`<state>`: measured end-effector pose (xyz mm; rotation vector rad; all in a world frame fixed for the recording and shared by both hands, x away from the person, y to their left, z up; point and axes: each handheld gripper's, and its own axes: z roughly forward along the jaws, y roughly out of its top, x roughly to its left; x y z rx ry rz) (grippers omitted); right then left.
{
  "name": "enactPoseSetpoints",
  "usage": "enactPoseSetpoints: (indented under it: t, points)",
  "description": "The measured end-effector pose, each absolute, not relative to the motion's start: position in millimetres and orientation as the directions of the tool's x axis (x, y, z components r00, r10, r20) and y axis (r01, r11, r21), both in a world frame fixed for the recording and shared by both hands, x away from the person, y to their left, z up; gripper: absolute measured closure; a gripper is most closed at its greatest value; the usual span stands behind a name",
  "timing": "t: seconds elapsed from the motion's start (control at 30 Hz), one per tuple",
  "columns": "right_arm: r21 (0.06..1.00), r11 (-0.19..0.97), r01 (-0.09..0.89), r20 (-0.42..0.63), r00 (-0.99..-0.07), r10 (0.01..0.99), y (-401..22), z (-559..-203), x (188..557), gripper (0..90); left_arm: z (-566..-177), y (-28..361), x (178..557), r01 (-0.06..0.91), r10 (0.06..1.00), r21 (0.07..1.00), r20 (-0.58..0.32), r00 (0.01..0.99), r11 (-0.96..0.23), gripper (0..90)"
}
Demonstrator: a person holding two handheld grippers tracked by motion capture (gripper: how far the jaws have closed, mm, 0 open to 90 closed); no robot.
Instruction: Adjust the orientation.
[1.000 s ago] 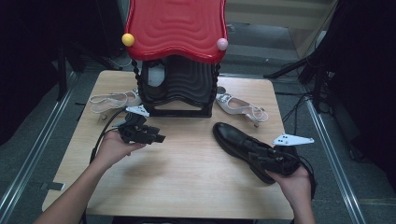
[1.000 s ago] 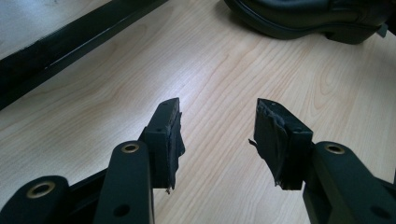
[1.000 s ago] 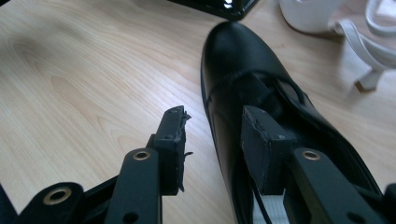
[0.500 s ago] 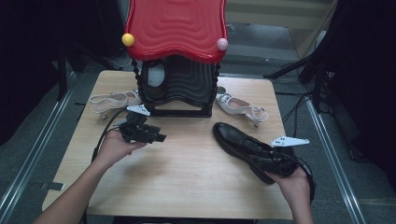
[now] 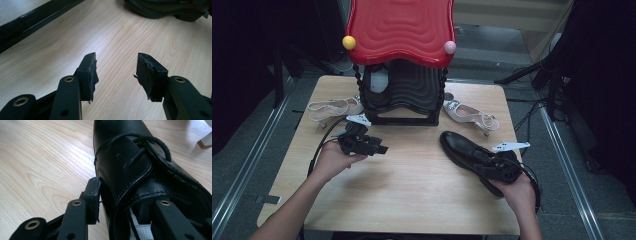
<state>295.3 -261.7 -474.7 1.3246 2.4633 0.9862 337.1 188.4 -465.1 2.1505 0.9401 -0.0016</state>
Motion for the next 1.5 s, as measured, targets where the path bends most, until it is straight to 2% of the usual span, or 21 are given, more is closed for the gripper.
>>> enactPoseSetpoints:
  t: [0.17,0.3,0.4,0.8,1.23,1.5]
  points:
    - [0.594,0.376,0.711,0.159,-0.562,0.811,-251.3,-478.0,301.1,64.6,-465.6,190.6,335.2,0.626,0.626,0.653,-0.286,0.725,-0.427,50.9]
    - [0.585,0.347,0.733,0.229,-0.559,0.797,-253.0,-477.1,304.8,77.4,-465.9,192.8,333.9,0.626,0.63,0.657,-0.284,0.722,-0.42,52.1]
    - [0.556,0.321,0.767,0.285,-0.538,0.793,-256.1,-474.8,308.0,81.2,-465.4,194.3,332.9,0.616,0.626,0.663,-0.277,0.729,-0.425,55.6]
    - [0.585,0.357,0.728,0.26,-0.585,0.768,-244.8,-461.7,302.6,81.0,-465.8,200.3,331.5,0.636,0.64,0.665,-0.299,0.708,-0.393,54.3]
    - [0.591,0.455,0.666,0.257,-0.69,0.677,-197.3,-456.4,314.4,80.2,-468.1,214.5,318.4,0.658,0.674,0.666,-0.307,0.672,-0.353,51.9]
    - [0.595,0.486,0.64,0.255,-0.724,0.642,-173.4,-455.8,322.9,80.2,-471.0,224.7,307.5,0.672,0.698,0.665,-0.309,0.646,-0.327,51.6]
